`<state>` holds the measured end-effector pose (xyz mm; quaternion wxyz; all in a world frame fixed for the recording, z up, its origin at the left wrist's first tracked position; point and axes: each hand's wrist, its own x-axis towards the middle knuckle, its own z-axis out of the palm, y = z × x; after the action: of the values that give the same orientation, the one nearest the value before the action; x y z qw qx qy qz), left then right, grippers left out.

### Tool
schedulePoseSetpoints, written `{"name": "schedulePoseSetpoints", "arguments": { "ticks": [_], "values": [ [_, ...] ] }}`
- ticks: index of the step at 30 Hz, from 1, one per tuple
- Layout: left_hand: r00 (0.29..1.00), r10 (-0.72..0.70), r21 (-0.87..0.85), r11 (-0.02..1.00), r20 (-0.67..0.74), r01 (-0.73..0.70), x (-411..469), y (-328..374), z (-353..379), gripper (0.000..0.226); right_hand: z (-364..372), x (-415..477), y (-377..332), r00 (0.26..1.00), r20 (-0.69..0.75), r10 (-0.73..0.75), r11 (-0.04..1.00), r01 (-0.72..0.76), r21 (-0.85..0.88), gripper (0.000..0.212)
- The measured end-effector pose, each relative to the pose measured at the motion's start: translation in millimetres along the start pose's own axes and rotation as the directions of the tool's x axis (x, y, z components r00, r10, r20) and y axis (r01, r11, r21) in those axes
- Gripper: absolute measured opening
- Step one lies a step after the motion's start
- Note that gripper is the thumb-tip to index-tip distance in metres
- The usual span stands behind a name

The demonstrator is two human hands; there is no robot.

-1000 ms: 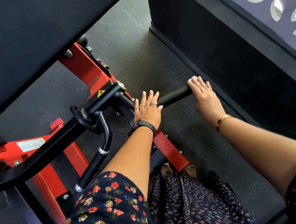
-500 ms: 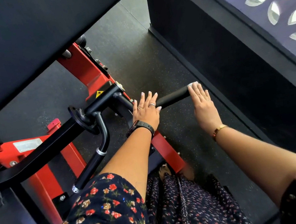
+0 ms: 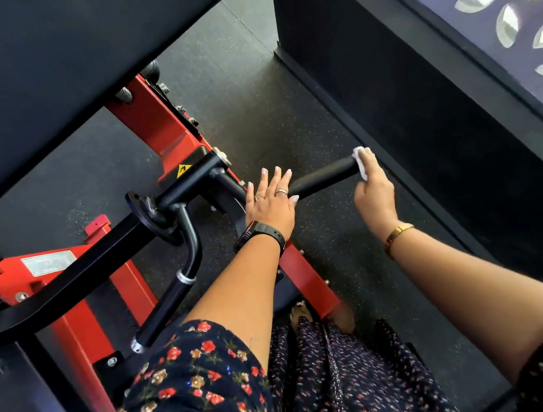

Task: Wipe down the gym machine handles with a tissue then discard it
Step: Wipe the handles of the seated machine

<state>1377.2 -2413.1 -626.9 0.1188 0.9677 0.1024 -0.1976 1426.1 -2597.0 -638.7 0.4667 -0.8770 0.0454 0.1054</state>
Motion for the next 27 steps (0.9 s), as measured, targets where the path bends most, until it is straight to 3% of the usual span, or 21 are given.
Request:
{"name": "schedulePoseSetpoints", "arguments": {
  "ticks": [7, 10, 14, 22, 27],
  "values": [
    [1.0, -0.005, -0.013, 1.0, 0.006, 0.005, -1, 1, -2, 0.054, -14, 45, -18, 0.932, 0.221, 0.289, 0.953, -0.301, 0.025, 0.037],
    [1.0, -0.012, -0.011, 1.0, -0.002, 0.012, -2, 1, -1, 0.054, -10, 29, -12, 0.935, 0.122, 0.334, 0.928, -0.349, 0.132, 0.04],
    [1.0, -0.013, -0.029, 1.0, -0.013, 0.012, -1, 2, -2, 0.054, -4, 6, -11, 0.951, -0.015, 0.307, 0.933, -0.298, 0.204, 0.047],
    [1.0, -0.009, -0.025, 1.0, -0.017, 0.009, -1, 0, -1, 0.054, -2, 39, -14, 0.915, 0.168, 0.368, 0.887, -0.399, 0.231, 0.04],
    [1.0, -0.008, -0.035, 0.999, -0.018, 0.008, -1, 1, 0, 0.054, -1, 14, -14, 0.914, 0.01, 0.407, 0.886, -0.397, 0.238, 0.048]
  ]
}}
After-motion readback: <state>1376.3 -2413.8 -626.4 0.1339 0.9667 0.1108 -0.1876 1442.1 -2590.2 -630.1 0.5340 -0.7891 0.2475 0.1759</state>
